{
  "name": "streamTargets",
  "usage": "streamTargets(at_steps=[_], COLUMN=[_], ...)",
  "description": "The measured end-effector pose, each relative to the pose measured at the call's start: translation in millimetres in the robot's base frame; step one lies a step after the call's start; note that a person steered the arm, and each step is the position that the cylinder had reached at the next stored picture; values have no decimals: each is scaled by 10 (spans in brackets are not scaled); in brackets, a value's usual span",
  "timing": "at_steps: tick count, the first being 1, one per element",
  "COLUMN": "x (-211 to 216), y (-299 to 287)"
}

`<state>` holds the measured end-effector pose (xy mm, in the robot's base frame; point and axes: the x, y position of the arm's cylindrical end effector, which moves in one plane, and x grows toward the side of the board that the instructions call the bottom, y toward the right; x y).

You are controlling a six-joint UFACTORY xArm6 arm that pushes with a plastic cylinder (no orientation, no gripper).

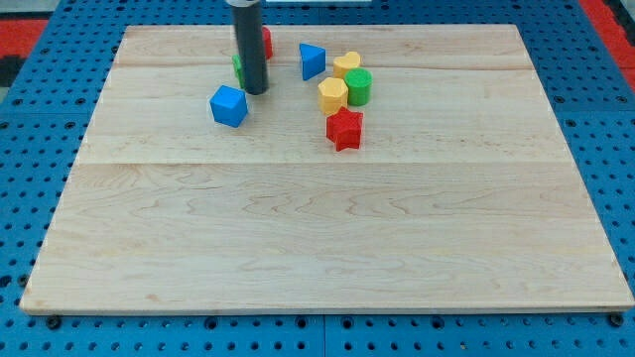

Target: Slide the green star into the yellow heart

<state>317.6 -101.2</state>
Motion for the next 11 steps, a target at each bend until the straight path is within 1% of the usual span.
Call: streamTargets(at_steps=[1, 2, 3, 6, 7, 8, 9, 10, 11], x=[-12, -211, -397, -457, -547, -338, -213, -213, -217], y=[-444, -516, -522, -219, -250, -72, 472, 868, 961])
